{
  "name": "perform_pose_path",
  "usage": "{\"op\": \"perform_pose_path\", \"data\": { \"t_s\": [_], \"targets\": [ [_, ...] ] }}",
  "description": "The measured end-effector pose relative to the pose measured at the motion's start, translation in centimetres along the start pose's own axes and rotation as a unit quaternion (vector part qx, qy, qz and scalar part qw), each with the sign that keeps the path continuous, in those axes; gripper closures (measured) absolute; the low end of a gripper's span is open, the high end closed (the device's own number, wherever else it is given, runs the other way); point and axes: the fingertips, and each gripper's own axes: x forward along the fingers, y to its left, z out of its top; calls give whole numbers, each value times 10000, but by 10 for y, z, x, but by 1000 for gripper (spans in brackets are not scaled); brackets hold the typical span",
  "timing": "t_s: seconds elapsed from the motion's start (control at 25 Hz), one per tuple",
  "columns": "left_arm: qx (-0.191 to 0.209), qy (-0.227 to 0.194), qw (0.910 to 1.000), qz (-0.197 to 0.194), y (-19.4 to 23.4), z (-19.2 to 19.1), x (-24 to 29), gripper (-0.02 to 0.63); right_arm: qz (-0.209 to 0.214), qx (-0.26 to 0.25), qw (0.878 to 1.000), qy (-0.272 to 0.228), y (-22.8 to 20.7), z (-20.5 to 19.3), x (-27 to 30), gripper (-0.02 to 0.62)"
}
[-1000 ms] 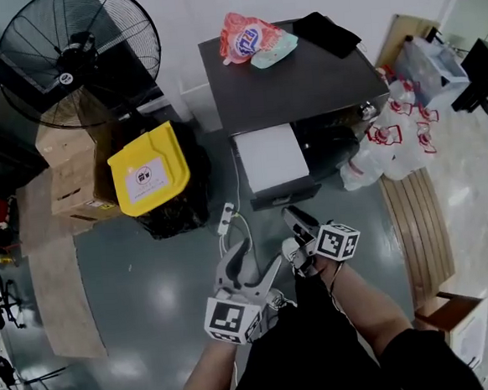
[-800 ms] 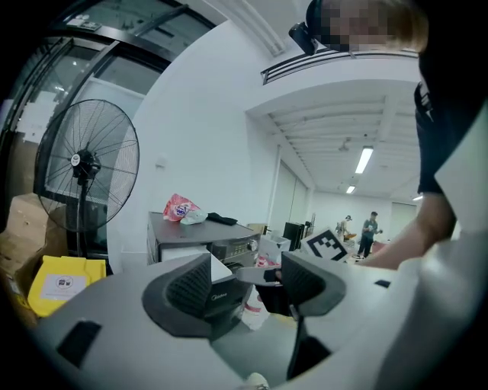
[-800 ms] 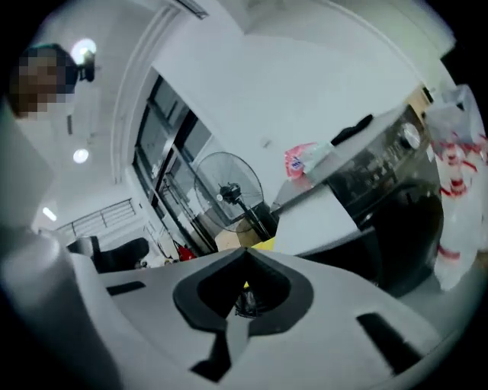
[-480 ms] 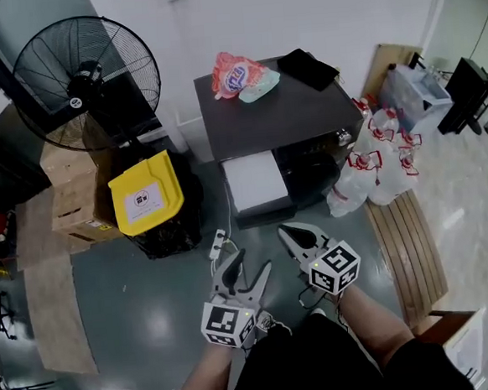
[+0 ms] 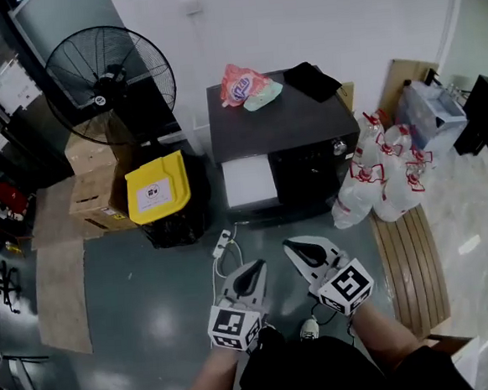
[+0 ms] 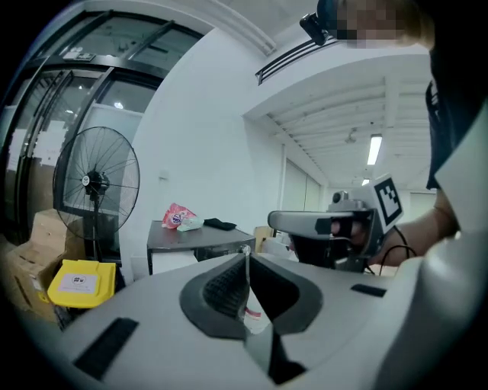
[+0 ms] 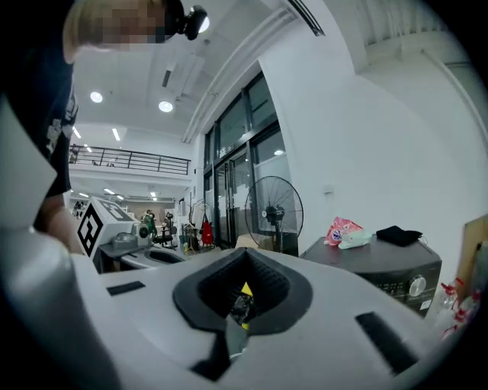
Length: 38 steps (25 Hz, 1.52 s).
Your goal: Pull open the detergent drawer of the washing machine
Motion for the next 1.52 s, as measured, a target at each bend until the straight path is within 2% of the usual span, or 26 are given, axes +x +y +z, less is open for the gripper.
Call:
{"op": "perform_pose_path", "data": {
  "t_s": [0.16,0.4,0.64,1.52],
  "targets": [
    [84,29,9999,137,-31,-3,-11,589,197,-354,9992,15,16,5,-28,595],
    [-12,-57,9995,318,-53,-9,-33,589,356,-325,9988,80,38,-4,-52,594],
    [-70,-113,9991,402,-58,-15,-42,589,393,-256,9988,109,47,-10,-59,594],
    [-60,-124,9987,489,-57,-13,-33,589,405,-102,9990,171,35,-17,-60,594]
  ]
}}
